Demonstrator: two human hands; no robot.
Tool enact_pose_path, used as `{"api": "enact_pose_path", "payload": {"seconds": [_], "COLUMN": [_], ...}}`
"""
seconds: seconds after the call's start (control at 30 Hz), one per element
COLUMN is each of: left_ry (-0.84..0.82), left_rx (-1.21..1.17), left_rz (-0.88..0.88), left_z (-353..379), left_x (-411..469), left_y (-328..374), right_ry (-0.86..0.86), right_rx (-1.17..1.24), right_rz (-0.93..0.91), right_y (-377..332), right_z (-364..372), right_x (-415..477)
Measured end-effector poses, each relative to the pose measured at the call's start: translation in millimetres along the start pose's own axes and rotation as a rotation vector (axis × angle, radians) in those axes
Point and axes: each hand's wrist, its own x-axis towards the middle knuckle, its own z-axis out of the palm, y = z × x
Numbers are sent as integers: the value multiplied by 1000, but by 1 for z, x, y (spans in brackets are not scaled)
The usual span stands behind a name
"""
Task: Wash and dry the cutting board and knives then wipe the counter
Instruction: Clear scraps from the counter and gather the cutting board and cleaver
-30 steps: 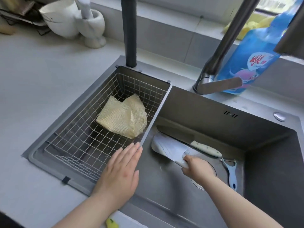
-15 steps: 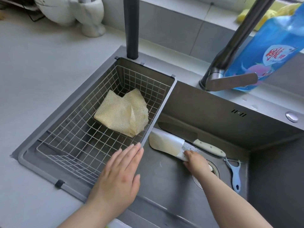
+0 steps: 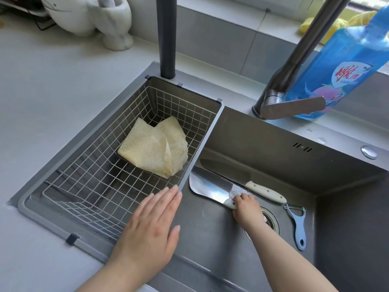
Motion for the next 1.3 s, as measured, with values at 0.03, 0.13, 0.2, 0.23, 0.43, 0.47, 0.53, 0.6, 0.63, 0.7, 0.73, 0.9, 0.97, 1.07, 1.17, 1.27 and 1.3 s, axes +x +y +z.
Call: {"api": "enact_pose_path", "payload": {"seconds": [0.03, 0.13, 0.2, 0.23, 0.43, 0.47, 0.53, 0.6, 0.63, 0.7, 0.73, 0.9, 0.97, 1.07, 1.17, 1.27, 1.3], "left_ry": [29, 182, 302, 356, 483, 496, 518, 540, 553, 579, 595, 704, 758, 866, 925, 946, 949], "left_rx": [-8, -71, -78, -75, -88, -96, -98, -89, -79, -39, -22, 11, 47, 62, 112, 173, 185], "left_rz": [5, 48, 86, 101, 163, 165, 164, 137, 108, 21, -40, -292, -332, -338, -465, -587, -651], "left_z": [0, 1, 1, 1, -12, -18, -33, -55, -68, -94, -106, -146, -157, -170, -185, -193, -194], "left_x": [0, -1, -2, -3, -38, -50, -75, -106, -123, -163, -185, -293, -325, -373, -421, -460, -471], "left_y": [0, 0, 0, 0, -11, -18, -39, -65, -79, -110, -126, -202, -227, -260, -293, -321, -329], "right_ry": [25, 33, 42, 41, 54, 76, 124, 170, 191, 234, 242, 244, 250, 216, 143, 98, 88], "right_rx": [18, -41, -64, -46, 199, 211, 236, 271, 289, 319, 324, 312, 318, 304, 313, 293, 273], "right_rz": [-5, 22, 7, -8, -44, -58, -111, -176, -214, -311, -358, -561, -625, -715, -834, -925, -956], "right_y": [0, 1, 2, 0, -32, -42, -67, -100, -120, -165, -191, -325, -374, -443, -506, -556, -570], "right_z": [-1, -13, -23, -28, -73, -82, -97, -112, -119, -130, -135, -137, -128, -111, -93, -76, -72], "right_x": [-2, -11, -18, -22, -67, -76, -93, -114, -127, -153, -167, -230, -251, -281, -306, -323, -329]}}
